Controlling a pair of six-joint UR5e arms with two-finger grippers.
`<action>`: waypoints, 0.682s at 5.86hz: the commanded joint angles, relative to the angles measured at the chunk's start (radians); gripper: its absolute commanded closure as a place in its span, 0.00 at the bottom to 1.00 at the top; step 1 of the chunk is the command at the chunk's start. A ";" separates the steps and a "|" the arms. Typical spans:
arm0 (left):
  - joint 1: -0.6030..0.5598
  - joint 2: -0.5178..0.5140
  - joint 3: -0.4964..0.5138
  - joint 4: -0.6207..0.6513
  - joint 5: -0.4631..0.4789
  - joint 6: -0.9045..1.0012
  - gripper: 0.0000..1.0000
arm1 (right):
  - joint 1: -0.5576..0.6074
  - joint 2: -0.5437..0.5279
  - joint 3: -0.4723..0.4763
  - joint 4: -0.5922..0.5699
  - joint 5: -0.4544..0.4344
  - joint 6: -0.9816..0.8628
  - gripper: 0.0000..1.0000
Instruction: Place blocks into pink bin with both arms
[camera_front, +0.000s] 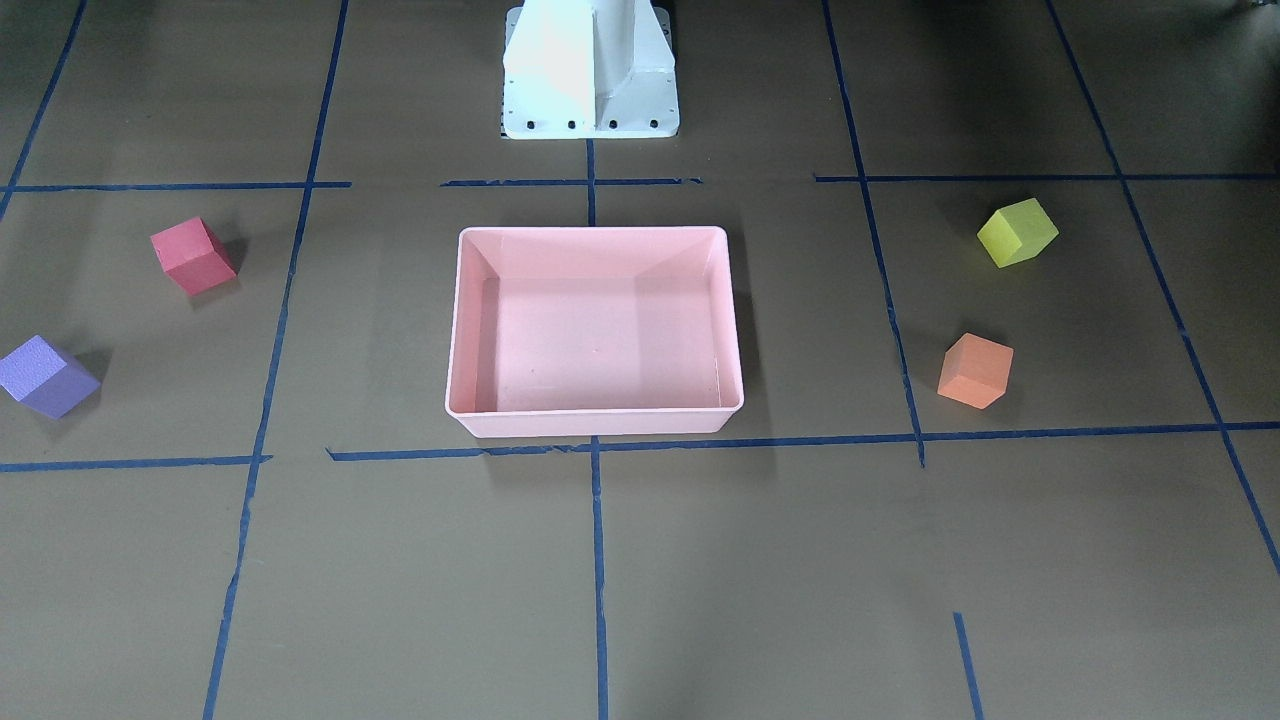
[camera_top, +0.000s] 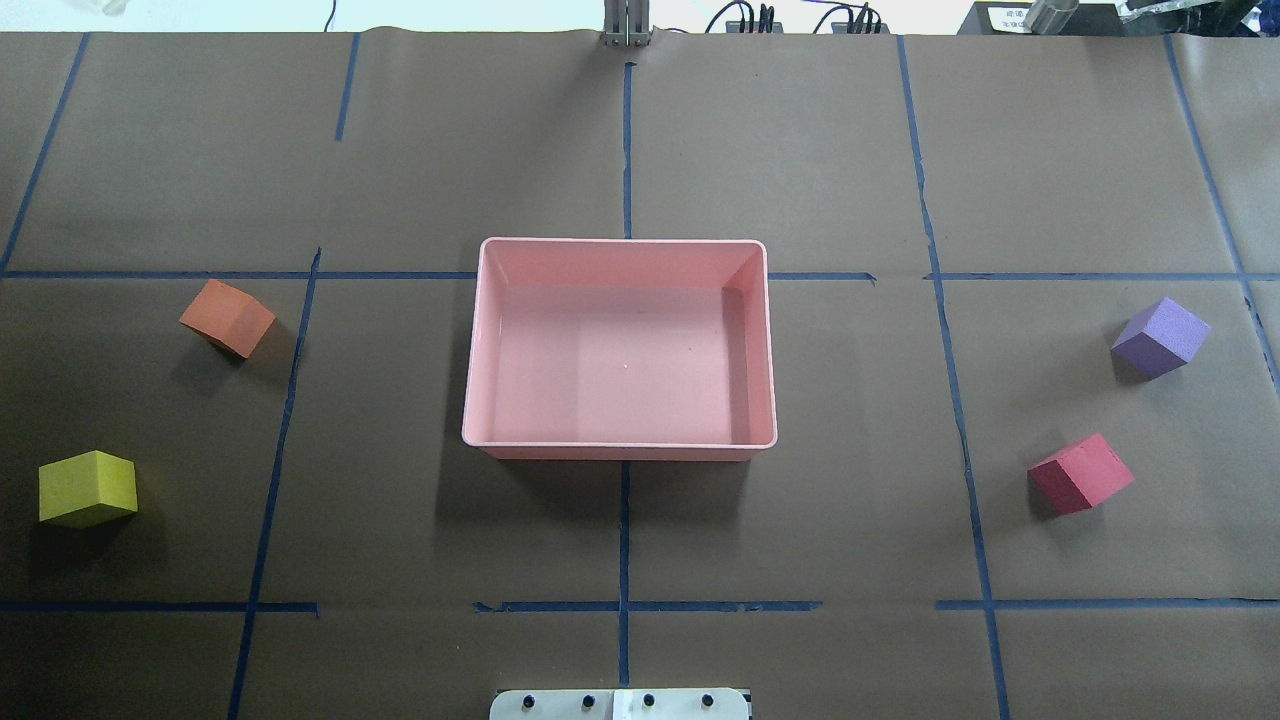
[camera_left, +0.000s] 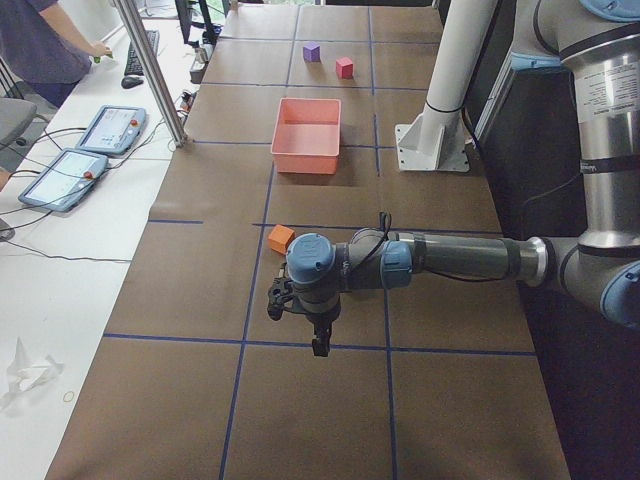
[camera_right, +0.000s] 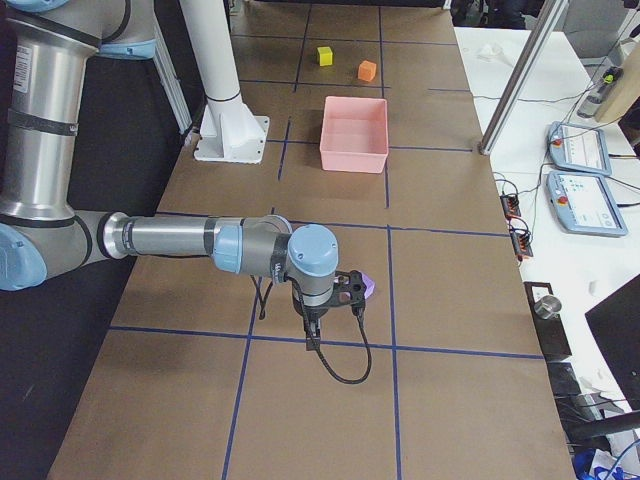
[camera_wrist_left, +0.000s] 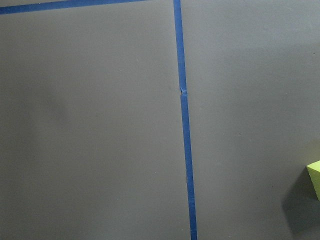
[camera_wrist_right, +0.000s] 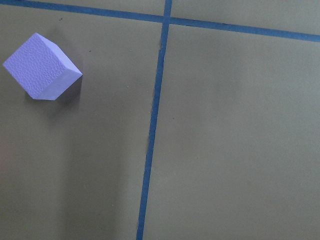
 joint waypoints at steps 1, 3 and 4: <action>0.000 0.002 -0.028 0.006 0.002 0.000 0.00 | -0.026 0.002 0.000 0.083 0.000 0.002 0.00; 0.000 0.003 -0.028 0.006 0.000 0.000 0.00 | -0.185 0.037 -0.003 0.239 -0.002 0.003 0.00; 0.000 0.003 -0.028 0.006 0.000 0.000 0.00 | -0.291 0.131 -0.035 0.264 -0.009 -0.006 0.00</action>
